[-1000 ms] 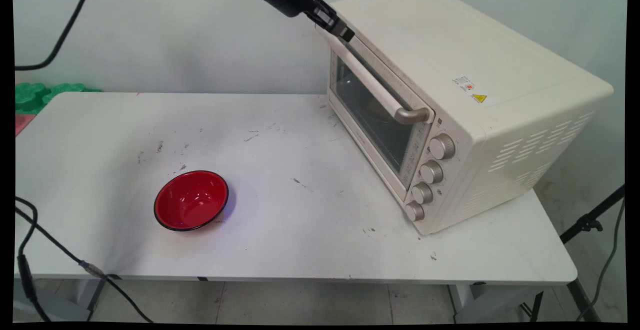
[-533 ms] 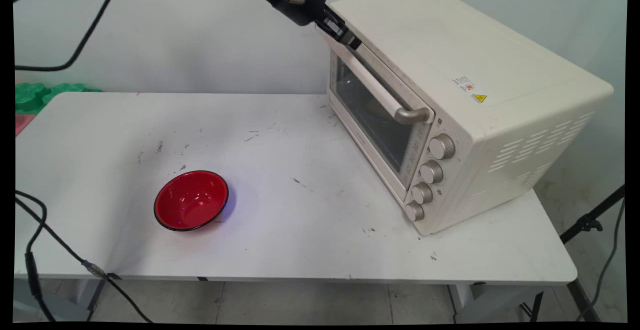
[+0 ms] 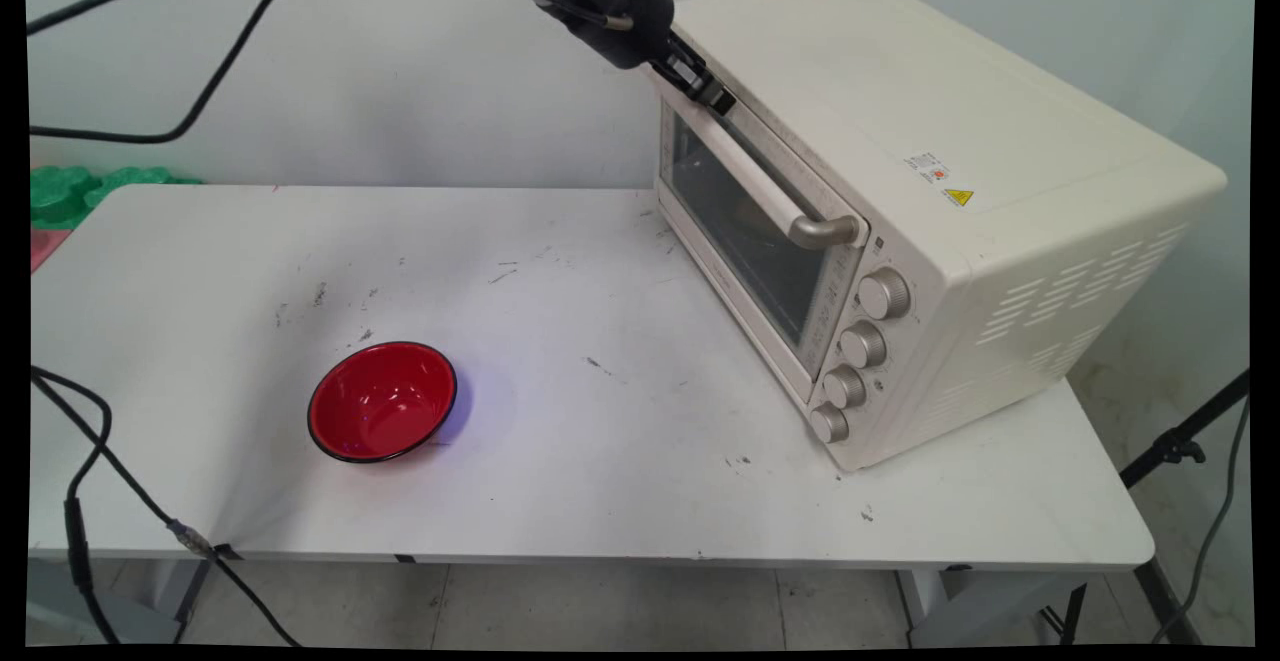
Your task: Open the oven
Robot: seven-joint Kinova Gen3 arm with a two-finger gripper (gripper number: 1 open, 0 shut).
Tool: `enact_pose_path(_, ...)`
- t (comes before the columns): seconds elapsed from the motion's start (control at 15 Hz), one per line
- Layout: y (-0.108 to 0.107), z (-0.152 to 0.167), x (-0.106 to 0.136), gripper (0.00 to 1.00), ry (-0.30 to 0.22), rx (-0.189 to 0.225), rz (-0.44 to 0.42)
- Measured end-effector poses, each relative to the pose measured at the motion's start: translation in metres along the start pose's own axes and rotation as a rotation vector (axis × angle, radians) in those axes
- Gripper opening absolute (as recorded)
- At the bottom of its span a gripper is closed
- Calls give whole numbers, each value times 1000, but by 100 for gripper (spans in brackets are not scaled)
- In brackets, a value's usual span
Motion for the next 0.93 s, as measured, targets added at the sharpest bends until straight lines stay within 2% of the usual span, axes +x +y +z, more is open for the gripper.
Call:
enact_pose_path(0.47,1,8,-5,0,-20,-2,0)
enact_pose_path(0.93,10,-4,-26,0,-44,-16,6)
